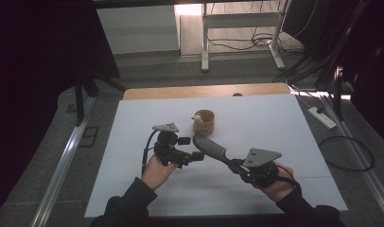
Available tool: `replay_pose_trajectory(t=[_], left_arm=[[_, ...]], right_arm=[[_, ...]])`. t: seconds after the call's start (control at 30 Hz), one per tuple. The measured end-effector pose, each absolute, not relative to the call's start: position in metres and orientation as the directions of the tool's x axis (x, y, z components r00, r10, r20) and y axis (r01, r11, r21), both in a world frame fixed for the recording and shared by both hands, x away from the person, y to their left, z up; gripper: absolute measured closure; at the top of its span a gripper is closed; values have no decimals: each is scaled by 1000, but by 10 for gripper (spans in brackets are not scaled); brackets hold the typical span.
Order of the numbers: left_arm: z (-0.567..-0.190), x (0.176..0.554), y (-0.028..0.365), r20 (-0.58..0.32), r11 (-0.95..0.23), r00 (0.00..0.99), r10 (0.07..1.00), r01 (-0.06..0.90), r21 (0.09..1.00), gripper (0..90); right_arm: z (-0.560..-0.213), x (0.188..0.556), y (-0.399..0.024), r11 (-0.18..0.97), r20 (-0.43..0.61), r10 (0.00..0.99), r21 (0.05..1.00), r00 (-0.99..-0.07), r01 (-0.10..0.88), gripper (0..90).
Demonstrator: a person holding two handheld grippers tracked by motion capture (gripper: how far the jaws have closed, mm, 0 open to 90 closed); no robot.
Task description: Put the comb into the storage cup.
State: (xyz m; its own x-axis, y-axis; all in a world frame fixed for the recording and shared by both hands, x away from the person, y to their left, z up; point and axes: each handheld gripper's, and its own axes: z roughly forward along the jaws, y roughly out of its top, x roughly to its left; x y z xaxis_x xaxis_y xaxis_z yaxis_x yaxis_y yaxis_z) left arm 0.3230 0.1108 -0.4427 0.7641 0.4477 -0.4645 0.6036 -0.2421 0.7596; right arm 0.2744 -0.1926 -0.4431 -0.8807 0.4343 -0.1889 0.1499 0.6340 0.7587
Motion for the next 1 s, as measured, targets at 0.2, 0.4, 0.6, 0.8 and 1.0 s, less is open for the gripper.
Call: replay_pose_trajectory(t=[0.2,0.4,0.6,0.8,1.0], left_arm=[[-443,323,104,-489,-237,763,422,614,753,0],[-444,324,99,-509,-237,757,410,628,742,0],[-443,324,100,-520,-241,751,407,637,732,28],[-443,325,106,-581,-214,730,358,670,711,254],[-444,327,108,-638,-200,700,321,709,677,477]], right_arm=[[-442,272,-190,628,-198,426,767,-883,131,729],[-441,269,-187,633,-208,411,766,-888,114,729],[-441,267,-185,637,-223,405,764,-887,99,729],[-441,267,-186,640,-237,408,763,-881,91,729],[-441,267,-186,641,-248,409,763,-878,83,729]])
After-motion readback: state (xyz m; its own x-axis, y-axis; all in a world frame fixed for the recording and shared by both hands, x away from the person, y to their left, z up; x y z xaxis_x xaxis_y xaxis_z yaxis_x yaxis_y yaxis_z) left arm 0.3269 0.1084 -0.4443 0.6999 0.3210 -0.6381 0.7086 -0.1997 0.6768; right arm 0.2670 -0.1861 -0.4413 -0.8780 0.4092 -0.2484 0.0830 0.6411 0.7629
